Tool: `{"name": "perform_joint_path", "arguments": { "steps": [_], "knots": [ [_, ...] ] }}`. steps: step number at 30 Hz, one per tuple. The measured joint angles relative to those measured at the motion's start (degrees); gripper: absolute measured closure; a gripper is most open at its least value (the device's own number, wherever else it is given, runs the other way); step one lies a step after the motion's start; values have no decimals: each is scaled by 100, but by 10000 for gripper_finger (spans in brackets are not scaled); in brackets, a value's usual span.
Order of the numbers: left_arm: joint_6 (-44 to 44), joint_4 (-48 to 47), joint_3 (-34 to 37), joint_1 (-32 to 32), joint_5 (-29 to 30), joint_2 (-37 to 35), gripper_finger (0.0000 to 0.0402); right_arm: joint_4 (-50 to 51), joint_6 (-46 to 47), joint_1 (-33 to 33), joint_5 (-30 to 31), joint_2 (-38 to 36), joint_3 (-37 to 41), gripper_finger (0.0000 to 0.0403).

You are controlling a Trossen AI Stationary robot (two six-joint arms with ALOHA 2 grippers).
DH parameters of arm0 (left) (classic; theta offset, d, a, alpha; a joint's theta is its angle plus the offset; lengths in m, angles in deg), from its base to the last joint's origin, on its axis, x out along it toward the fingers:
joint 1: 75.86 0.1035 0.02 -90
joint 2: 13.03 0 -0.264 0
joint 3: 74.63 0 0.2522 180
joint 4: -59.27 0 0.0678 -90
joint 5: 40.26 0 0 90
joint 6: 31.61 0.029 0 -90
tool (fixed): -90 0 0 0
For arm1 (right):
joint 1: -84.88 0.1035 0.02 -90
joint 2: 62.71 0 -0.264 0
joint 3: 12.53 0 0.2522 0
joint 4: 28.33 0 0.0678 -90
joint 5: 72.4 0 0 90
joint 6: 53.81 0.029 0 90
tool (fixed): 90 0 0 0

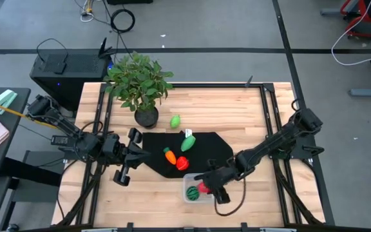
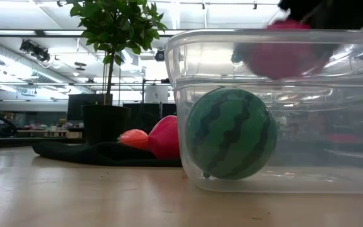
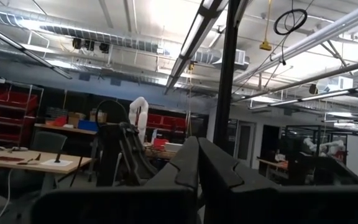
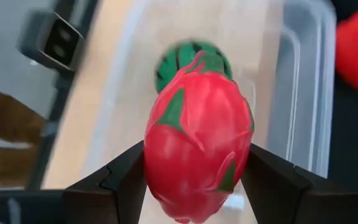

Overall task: Pick and placing Produce into tupperware
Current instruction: Put the dragonfruit into the transparent bin, then put the melon into the transparent bin

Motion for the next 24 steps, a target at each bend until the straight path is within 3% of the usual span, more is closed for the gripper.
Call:
{"name": "perform_joint_path", "arguments": {
  "steps": [13, 24],
  "knots": [
    [3, -31, 0, -160, -4, 4, 389, 156, 316, -29, -43, 204, -33, 160],
    [5, -27, 0, -157, -2, 4, 378, 167, 279, -29, -45, 177, -33, 123]
  ]
}}
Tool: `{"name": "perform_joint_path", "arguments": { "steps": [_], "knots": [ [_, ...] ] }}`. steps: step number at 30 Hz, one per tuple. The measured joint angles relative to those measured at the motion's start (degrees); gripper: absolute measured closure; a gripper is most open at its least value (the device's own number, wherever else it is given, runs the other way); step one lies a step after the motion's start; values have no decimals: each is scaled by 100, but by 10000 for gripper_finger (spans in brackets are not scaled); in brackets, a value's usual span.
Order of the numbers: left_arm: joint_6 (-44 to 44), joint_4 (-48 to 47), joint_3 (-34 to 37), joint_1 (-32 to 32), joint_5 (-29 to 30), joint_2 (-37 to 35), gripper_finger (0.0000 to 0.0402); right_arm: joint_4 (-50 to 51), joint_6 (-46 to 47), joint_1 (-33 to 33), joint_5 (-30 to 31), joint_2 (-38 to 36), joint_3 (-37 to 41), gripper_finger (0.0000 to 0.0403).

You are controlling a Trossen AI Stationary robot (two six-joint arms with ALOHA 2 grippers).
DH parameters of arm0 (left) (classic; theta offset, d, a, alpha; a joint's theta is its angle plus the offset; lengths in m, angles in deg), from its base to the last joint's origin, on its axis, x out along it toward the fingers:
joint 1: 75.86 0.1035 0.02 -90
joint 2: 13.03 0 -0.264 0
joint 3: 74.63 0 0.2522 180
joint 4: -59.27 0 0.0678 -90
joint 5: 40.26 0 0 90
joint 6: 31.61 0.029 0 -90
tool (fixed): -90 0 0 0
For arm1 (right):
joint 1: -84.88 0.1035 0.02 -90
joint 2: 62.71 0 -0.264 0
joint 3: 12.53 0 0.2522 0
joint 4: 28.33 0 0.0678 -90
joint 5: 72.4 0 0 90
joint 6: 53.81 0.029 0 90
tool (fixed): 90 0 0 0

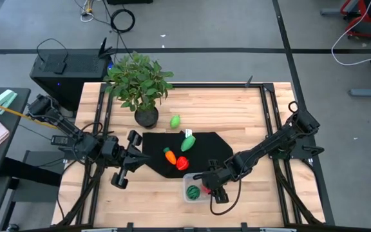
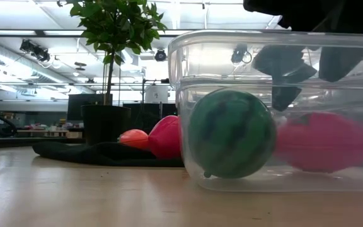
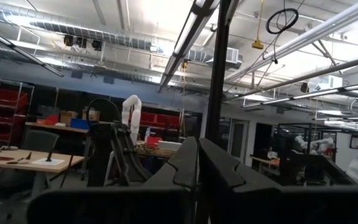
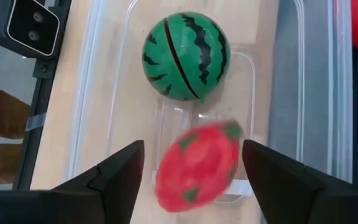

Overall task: Pick and placing Produce into tupperware
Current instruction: Put the melon into the transparent bin

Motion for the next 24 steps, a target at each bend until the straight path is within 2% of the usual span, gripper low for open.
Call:
{"name": "perform_joint_path", "arguments": {
  "steps": [6, 12, 17, 20, 24],
  "knots": [
    [-2, -35, 0, 0, 0, 0, 387, 57, -130, 0, 59, -65, -96, 118],
    [0, -45, 0, 0, 0, 0, 385, 373, -586, -142, 539, -306, -753, 128],
    [-14, -123, 0, 0, 23, 0, 378, 753, -777, -608, 1017, -367, -1278, 128],
    [-35, -224, 0, 0, 84, 2, 379, 872, -710, -1073, 927, -367, -1400, 129],
    [-27, -264, 0, 0, 96, 2, 385, 915, -635, -1757, 383, -367, -1352, 129]
  ]
}}
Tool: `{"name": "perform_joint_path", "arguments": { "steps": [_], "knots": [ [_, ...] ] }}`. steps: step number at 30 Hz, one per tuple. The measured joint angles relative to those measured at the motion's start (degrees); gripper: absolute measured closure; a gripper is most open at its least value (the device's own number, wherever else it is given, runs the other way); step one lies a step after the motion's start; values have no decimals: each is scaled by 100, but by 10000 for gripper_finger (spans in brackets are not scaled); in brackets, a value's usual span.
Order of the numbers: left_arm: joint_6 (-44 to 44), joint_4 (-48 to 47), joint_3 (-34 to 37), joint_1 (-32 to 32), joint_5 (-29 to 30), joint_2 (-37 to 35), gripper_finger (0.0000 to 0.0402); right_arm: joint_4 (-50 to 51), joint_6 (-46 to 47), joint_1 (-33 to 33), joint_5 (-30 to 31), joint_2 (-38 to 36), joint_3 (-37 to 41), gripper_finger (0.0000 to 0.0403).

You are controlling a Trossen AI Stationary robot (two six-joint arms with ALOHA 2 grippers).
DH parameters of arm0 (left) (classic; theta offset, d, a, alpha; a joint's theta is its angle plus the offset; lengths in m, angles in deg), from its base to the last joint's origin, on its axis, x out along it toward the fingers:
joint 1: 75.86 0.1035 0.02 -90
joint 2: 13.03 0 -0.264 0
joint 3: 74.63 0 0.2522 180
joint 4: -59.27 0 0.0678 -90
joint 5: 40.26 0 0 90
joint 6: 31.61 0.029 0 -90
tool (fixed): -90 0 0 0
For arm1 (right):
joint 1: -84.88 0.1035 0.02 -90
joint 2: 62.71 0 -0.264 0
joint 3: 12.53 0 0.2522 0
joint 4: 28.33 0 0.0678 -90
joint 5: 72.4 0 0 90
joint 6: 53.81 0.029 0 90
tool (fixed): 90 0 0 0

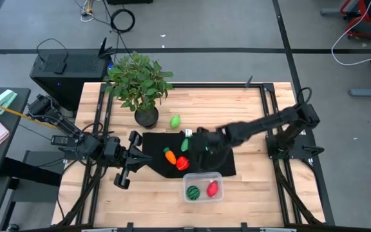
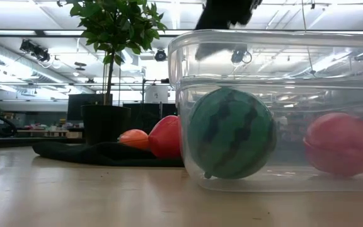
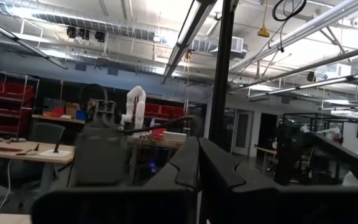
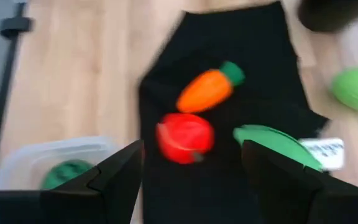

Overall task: Pick and placing Produce into tupperware
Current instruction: Put the melon into the transparent bin

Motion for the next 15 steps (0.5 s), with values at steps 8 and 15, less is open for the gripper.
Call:
{"name": "perform_joint_path", "arguments": {
  "steps": [8, 15],
  "knots": [
    [19, 1, 0, 0, 193, 0, 387, 56, -468, -1083, -539, 2, 117, 143],
    [22, -35, 0, 0, 546, 0, 377, -151, -765, -1895, -987, 2, 120, 149]
  ]
}}
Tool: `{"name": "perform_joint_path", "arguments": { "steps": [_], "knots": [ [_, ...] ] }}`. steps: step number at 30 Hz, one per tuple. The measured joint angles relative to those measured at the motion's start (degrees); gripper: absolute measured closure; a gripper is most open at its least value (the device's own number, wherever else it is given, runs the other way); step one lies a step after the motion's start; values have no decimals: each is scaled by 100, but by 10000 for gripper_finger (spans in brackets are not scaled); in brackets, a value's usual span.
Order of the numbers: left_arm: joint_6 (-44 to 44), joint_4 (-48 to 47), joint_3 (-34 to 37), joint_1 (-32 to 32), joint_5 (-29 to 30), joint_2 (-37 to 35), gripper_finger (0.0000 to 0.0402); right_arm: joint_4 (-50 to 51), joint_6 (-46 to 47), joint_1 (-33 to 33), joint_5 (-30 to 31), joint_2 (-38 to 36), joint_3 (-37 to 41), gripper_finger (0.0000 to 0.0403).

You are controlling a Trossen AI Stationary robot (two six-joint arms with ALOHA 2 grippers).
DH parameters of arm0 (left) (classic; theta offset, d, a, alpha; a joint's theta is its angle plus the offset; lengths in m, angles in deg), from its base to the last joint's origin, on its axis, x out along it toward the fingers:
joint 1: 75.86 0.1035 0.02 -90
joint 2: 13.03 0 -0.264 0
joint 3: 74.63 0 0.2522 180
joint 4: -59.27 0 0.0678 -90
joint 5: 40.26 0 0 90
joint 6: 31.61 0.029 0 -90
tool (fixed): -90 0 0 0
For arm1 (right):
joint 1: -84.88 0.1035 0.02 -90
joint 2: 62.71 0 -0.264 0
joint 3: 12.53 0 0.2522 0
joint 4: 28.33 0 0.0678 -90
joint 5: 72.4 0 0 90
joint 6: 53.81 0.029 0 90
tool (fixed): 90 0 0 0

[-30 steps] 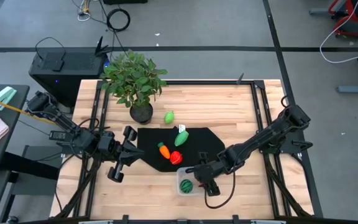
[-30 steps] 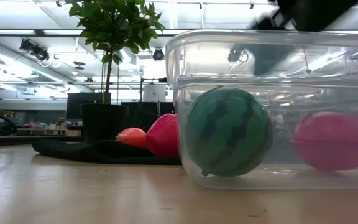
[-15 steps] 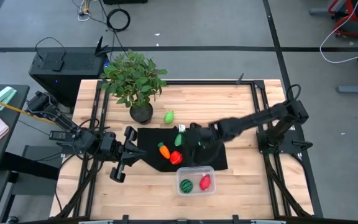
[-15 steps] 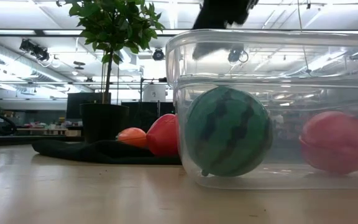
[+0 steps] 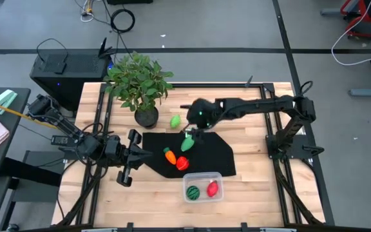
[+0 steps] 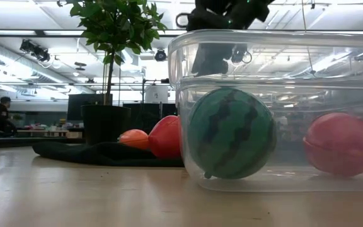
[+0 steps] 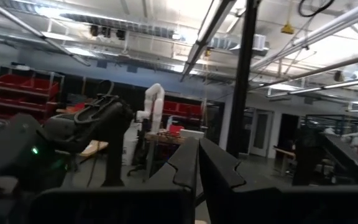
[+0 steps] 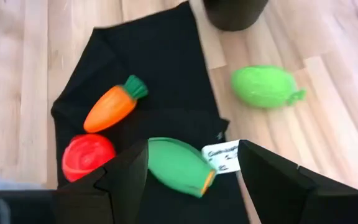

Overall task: Pick and placing Produce into tupperware
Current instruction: Put the melon into the transparent bin

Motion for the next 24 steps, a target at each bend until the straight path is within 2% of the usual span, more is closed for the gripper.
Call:
{"name": "perform_joint_path", "arguments": {
  "steps": [7, 16, 24],
  "knots": [
    [-4, 2, 0, -23, 277, 0, 375, -234, -230, -878, -901, 0, 2, 151],
    [182, -98, 0, -300, 2011, -2, 334, -397, -579, -1851, -1903, 179, 7, 151],
    [199, -82, -2, -334, 2466, -86, 300, -1446, -111, -2345, -2882, 873, 7, 151]
  ]
}}
